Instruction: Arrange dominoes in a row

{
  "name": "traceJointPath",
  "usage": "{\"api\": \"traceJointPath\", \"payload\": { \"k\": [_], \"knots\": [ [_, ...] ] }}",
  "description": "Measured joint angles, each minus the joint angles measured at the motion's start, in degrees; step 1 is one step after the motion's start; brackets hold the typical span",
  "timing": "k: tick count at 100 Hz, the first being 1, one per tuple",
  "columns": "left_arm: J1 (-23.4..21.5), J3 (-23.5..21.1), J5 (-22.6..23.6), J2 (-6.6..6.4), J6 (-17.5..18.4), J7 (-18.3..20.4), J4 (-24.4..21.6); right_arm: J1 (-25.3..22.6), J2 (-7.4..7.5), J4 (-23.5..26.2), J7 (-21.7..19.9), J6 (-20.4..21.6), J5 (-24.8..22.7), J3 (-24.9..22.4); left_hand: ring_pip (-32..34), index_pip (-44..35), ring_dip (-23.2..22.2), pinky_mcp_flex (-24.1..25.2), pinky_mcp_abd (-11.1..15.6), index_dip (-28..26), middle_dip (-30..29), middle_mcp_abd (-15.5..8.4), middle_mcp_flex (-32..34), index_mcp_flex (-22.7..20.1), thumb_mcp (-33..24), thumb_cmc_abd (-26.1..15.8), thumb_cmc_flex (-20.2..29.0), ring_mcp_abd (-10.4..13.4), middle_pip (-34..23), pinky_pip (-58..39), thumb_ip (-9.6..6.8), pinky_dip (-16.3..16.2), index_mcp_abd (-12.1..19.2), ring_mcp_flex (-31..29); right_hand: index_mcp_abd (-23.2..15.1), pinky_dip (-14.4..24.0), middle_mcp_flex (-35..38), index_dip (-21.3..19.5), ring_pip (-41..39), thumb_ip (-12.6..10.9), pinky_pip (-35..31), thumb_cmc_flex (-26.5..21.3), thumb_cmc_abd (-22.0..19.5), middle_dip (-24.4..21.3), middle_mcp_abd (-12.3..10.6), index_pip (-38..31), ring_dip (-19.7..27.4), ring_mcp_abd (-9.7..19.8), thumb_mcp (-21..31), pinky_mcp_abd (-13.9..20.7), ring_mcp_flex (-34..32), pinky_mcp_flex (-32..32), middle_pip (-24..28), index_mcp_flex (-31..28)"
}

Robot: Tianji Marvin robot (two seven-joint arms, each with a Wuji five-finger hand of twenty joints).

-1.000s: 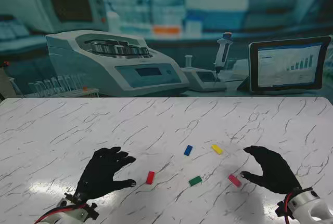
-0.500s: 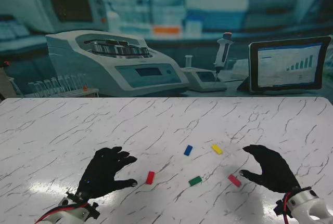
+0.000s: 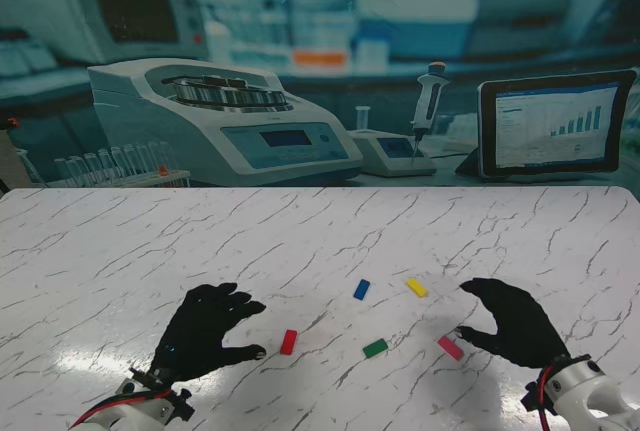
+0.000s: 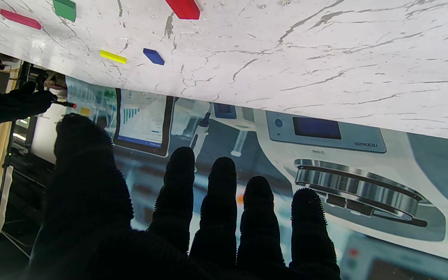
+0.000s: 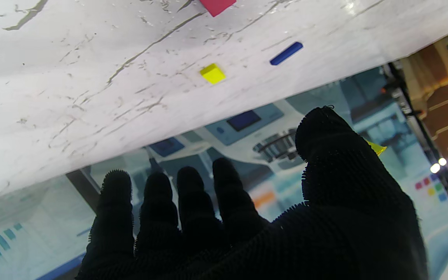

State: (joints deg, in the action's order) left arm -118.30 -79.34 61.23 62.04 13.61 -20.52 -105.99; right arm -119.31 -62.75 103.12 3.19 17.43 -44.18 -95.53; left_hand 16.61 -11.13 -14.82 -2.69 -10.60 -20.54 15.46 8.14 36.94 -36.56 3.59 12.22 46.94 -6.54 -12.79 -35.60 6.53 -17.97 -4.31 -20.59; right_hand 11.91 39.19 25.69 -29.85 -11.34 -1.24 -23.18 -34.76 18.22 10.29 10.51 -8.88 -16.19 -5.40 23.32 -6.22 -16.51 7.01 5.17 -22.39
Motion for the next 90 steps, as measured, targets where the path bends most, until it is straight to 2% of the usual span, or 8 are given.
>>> {"api": "traceJointPath", "payload": {
  "k": [51, 90],
  "knots": [
    [-0.5, 0.1, 0.4, -0.04, -0.3, -0.2, 0.0, 4.7, 1.13, -0.8, -1.9, 1.3, -1.4, 5.9, 0.0, -0.3, 0.0, -0.1, 0.0, 0.0, 0.0, 0.0, 0.0, 0.0, 0.0, 0.0, 0.0, 0.0, 0.0, 0.0, 0.00, 0.0, 0.0, 0.0, -0.1, 0.0, 0.0, 0.0, -0.5, 0.0, 0.0, -0.6, 0.0, 0.0, -0.5, 0.0, 0.0, 0.2, 0.0, 0.0, 0.0, 0.1, 0.0, 0.0],
    [-1.7, -0.5, 1.0, -0.04, -1.0, -0.4, -0.6, 8.6, 2.68, 0.8, -6.5, 3.3, -4.1, 13.6, 0.0, -0.3, 0.0, -0.1, 0.0, 0.0, 0.0, 0.0, 0.0, 0.0, 0.0, 0.0, 0.0, 0.0, 0.0, 0.0, 0.00, 0.0, 0.0, 0.0, -0.2, 0.0, 0.0, 0.0, -1.5, 0.0, -0.1, -1.3, 0.2, -0.1, -0.5, 0.0, 0.0, 0.2, 0.4, 0.0, 0.0, 1.0, 0.0, 0.0]
  ]
}}
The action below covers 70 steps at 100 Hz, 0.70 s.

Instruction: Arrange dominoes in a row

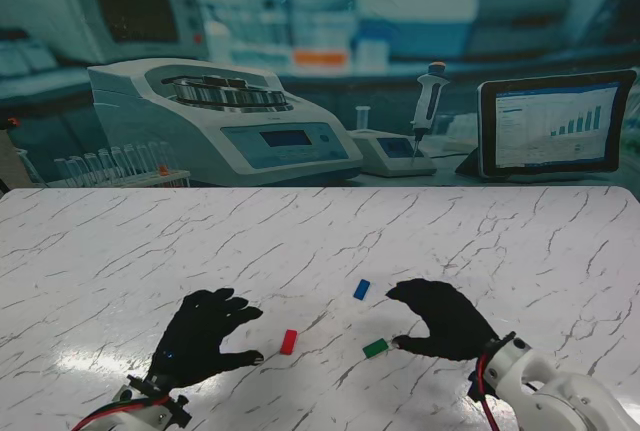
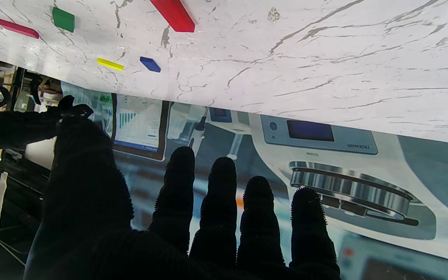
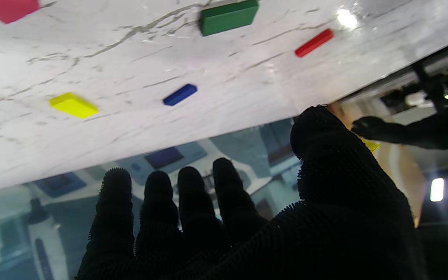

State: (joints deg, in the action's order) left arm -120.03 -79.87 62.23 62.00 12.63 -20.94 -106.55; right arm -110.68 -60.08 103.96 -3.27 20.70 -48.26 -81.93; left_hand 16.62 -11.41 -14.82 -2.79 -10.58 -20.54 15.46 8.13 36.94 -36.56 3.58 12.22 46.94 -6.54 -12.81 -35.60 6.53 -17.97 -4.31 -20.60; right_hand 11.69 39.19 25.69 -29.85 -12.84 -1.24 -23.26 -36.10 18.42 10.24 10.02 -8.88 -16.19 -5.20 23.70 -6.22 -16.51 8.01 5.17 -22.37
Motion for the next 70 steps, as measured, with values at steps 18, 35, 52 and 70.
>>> {"api": "traceJointPath", "payload": {
  "k": [18, 35, 52, 70],
  "knots": [
    [-1.0, -0.7, 0.0, 0.02, -0.2, 0.0, -0.4, 2.1, 0.51, -0.1, -0.6, 0.4, -1.4, 4.6, 0.0, 0.0, 0.0, 0.0, 0.0, 0.0, 0.0, 0.0, 0.0, 0.0, 0.0, 0.0, 0.0, 0.0, 0.0, 0.0, 0.00, 0.0, 0.0, 0.0, -0.6, 0.0, -0.3, 0.0, 0.0, 0.0, 0.0, -2.6, 0.6, -0.5, -0.5, 0.0, 0.0, 0.5, 2.0, 0.0, 0.0, 0.0, 0.0, 0.0],
    [-1.8, -0.9, 0.1, 0.03, -0.6, -0.6, -0.5, 4.4, 0.73, -1.0, -0.2, 0.0, -2.9, 8.9, 0.0, 0.0, 0.0, 0.0, 0.0, 0.0, 0.0, 0.0, 0.0, 0.0, 0.0, 0.0, 0.0, 0.0, -0.2, 0.0, 0.00, 0.0, 0.0, 0.0, -1.3, 0.0, -0.9, 0.0, -0.9, 0.0, 0.0, -4.8, 2.2, -1.3, -1.4, 0.0, 0.0, 1.2, 6.3, 0.0, 0.1, 0.0, 0.0, 0.0],
    [-2.5, -1.4, 0.4, 0.06, -0.8, -0.9, -0.9, 7.8, 1.04, -3.1, 0.8, -0.9, -3.5, 14.3, 0.0, 0.0, 0.0, 0.0, 0.0, 0.0, 0.0, 0.0, 0.0, 0.0, 0.0, 0.0, 0.0, 0.0, -0.3, 0.0, 0.00, 0.0, 0.0, 0.0, -2.0, 0.0, -1.6, 0.0, -2.1, 0.0, 0.0, -6.1, 3.5, -2.1, -2.0, 0.0, 0.0, 1.8, 11.3, 0.0, 0.9, -0.1, 0.7, 0.0],
    [-3.1, -1.8, 0.4, 0.12, -0.9, -1.3, -1.0, 12.3, 1.09, -5.8, 2.7, -2.8, -3.6, 20.9, 0.0, 0.0, 0.0, 0.0, 0.0, 0.0, 0.0, 0.0, 0.0, 0.0, 0.0, 0.0, 0.0, 0.0, -0.3, 0.0, 0.00, 0.0, 0.0, 0.0, -3.0, -0.1, -2.9, 0.0, -2.7, 0.0, 0.0, -7.5, 4.3, -2.2, -2.8, 0.0, 0.3, 2.5, 14.6, 0.0, 2.3, -0.1, 1.4, 0.1]
  ]
}}
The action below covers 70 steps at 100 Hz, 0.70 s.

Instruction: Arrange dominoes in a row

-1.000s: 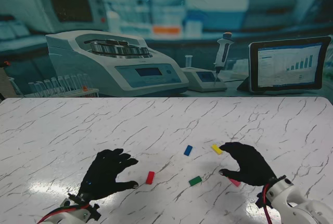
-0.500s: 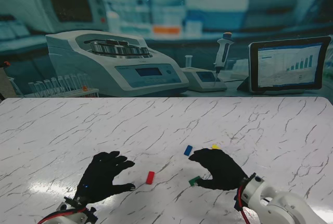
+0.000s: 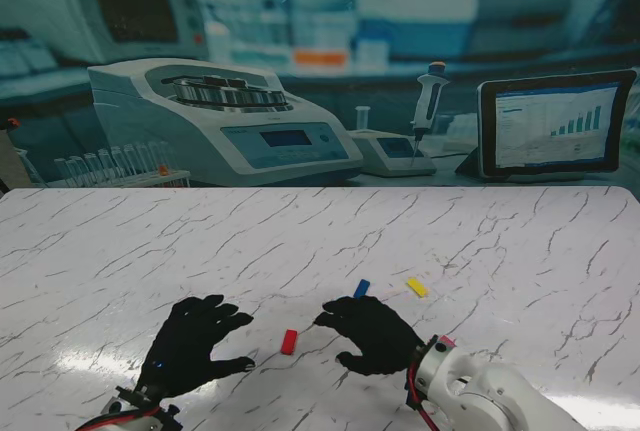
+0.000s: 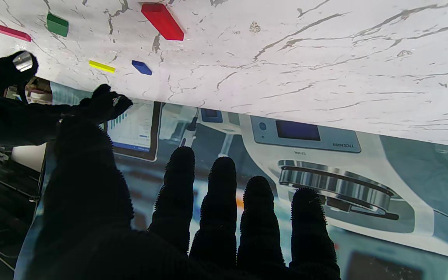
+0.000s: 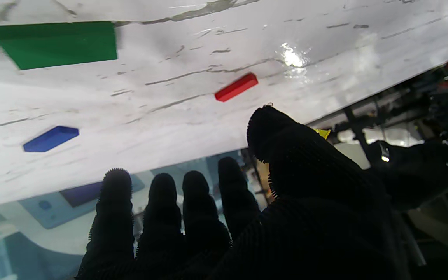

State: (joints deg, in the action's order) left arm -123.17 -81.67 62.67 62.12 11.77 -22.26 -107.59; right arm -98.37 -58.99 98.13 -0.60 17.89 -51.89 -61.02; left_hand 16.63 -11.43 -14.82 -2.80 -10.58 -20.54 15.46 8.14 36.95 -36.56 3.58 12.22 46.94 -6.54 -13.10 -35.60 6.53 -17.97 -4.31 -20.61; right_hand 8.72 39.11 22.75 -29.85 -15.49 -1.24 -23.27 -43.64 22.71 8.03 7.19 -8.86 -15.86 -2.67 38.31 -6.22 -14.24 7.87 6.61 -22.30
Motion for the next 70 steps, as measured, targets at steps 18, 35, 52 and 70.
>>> {"api": "traceJointPath", "payload": {
  "k": [18, 35, 52, 70],
  "knots": [
    [-0.5, -0.4, 0.0, 0.11, 0.0, -0.7, 0.0, 5.1, -0.24, -3.6, 3.7, -3.1, 0.0, 6.9, 0.0, 0.0, 0.0, -0.1, 0.0, 0.0, 0.0, 0.0, 0.0, 0.0, 0.0, 0.0, 0.0, 0.0, 0.0, 0.0, 0.00, 0.0, 0.0, 0.0, -1.1, -0.6, 0.0, 0.0, -1.3, 0.0, 0.0, -0.8, 0.5, -0.5, -0.6, 0.0, 0.1, 0.7, 3.8, 0.0, 0.1, 0.0, 0.0, 0.0],
    [-1.0, -0.8, -0.1, 0.25, -0.1, -1.7, 0.0, 9.6, -1.12, -7.3, 5.8, -5.0, 1.7, 12.3, 0.2, -0.1, 0.0, -0.1, 0.0, 0.0, 0.0, 0.0, 0.0, 0.0, 0.0, 0.0, 0.0, 0.0, 0.0, 0.0, 0.00, 0.0, 0.0, 0.0, -1.8, -0.7, 0.0, 0.0, -2.4, 0.0, 0.0, -1.4, 1.7, -0.6, -1.2, -0.4, 0.1, 1.3, 6.9, 0.0, 0.1, 0.0, 0.7, 0.0],
    [-1.4, -1.2, -0.2, 0.37, -0.2, -2.2, 0.1, 13.2, -1.83, -10.5, 9.4, -6.8, 1.7, 17.2, 0.2, -0.1, 0.0, -0.1, 0.0, 0.0, 0.0, 0.0, 0.0, 0.0, 0.0, 0.0, 0.0, 0.0, 0.0, 0.0, 0.00, 0.0, 0.0, 0.0, -3.2, -1.2, 0.0, 0.0, -2.8, 0.0, 0.0, -1.4, 2.0, -0.6, -1.9, -1.5, 0.7, 1.6, 9.6, 0.0, 0.1, 0.0, 1.3, 0.0],
    [-1.7, -1.4, -0.4, 0.44, -0.4, -2.7, 0.1, 15.8, -2.65, -12.8, 9.8, -8.6, 2.9, 20.4, 0.2, -0.2, 0.0, -0.1, 0.0, 0.0, 0.0, 0.0, 0.0, -0.1, 0.0, 0.0, 0.0, 0.0, 0.0, 0.0, 0.00, 0.0, 0.0, 0.0, -3.9, -1.4, 0.0, 0.0, -3.3, 0.0, 0.0, -3.0, 2.6, -0.6, -2.5, -2.5, 0.8, 2.2, 11.1, 0.0, 0.1, 0.1, 1.4, -0.1]
  ]
}}
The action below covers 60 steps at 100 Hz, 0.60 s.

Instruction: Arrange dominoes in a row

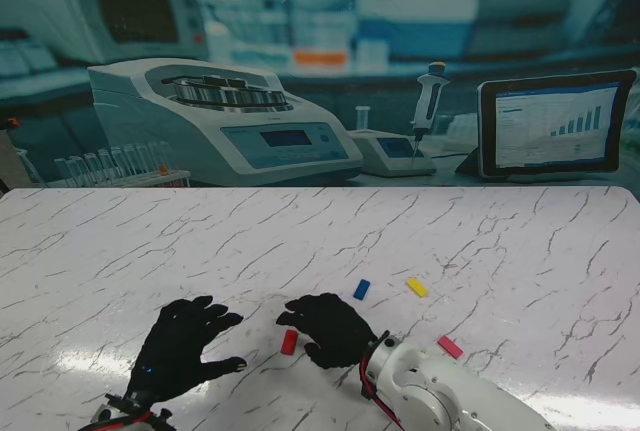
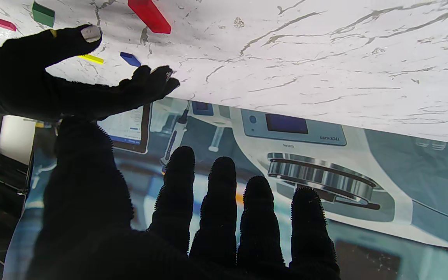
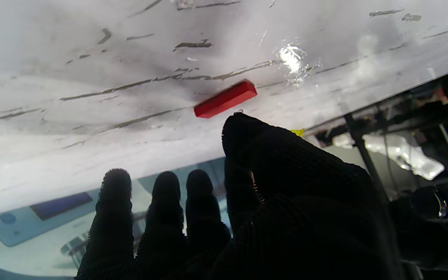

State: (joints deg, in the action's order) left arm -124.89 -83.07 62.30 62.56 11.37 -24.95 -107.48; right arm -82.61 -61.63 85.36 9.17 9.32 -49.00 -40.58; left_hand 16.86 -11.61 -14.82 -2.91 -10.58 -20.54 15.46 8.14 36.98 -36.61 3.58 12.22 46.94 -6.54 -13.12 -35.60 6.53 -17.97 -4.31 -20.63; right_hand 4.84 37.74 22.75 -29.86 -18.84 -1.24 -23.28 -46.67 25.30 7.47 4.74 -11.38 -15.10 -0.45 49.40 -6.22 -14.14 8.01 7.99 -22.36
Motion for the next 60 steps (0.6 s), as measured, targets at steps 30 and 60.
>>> {"api": "traceJointPath", "payload": {
  "k": [30, 60],
  "knots": [
    [-0.5, -0.4, -0.4, 0.17, -0.2, -0.6, 0.0, 3.5, -0.73, -3.2, -0.5, -2.1, 0.9, 4.7, 0.0, -0.5, 0.0, -0.1, 0.0, 0.0, 0.0, 0.0, 0.0, -0.5, 0.0, 0.0, 0.0, 0.0, -0.1, 0.0, 0.00, 0.0, 0.0, 0.0, -1.5, 0.0, 0.9, -0.7, -0.8, 0.0, 0.0, -0.7, 0.3, 0.6, -1.7, -1.6, 0.0, 1.4, 1.4, 0.0, -0.4, 1.3, 2.5, -3.0],
    [-0.6, -0.4, -0.4, 0.22, -0.5, -0.8, 0.0, 5.9, -2.03, -7.7, 5.0, -2.4, 0.6, 7.6, 0.0, -0.6, 0.0, -0.5, 0.0, 0.0, 0.0, 0.0, 0.0, -0.5, 0.0, 0.0, 0.0, 0.0, -0.2, 0.0, 0.00, 0.0, 0.0, 0.0, -4.3, 0.1, 5.1, -2.6, -2.4, 0.0, -1.5, -0.7, 0.7, 2.1, -3.2, -7.5, 0.0, 2.3, 2.9, 0.9, -3.1, 2.7, 5.7, -7.8]
  ]
}}
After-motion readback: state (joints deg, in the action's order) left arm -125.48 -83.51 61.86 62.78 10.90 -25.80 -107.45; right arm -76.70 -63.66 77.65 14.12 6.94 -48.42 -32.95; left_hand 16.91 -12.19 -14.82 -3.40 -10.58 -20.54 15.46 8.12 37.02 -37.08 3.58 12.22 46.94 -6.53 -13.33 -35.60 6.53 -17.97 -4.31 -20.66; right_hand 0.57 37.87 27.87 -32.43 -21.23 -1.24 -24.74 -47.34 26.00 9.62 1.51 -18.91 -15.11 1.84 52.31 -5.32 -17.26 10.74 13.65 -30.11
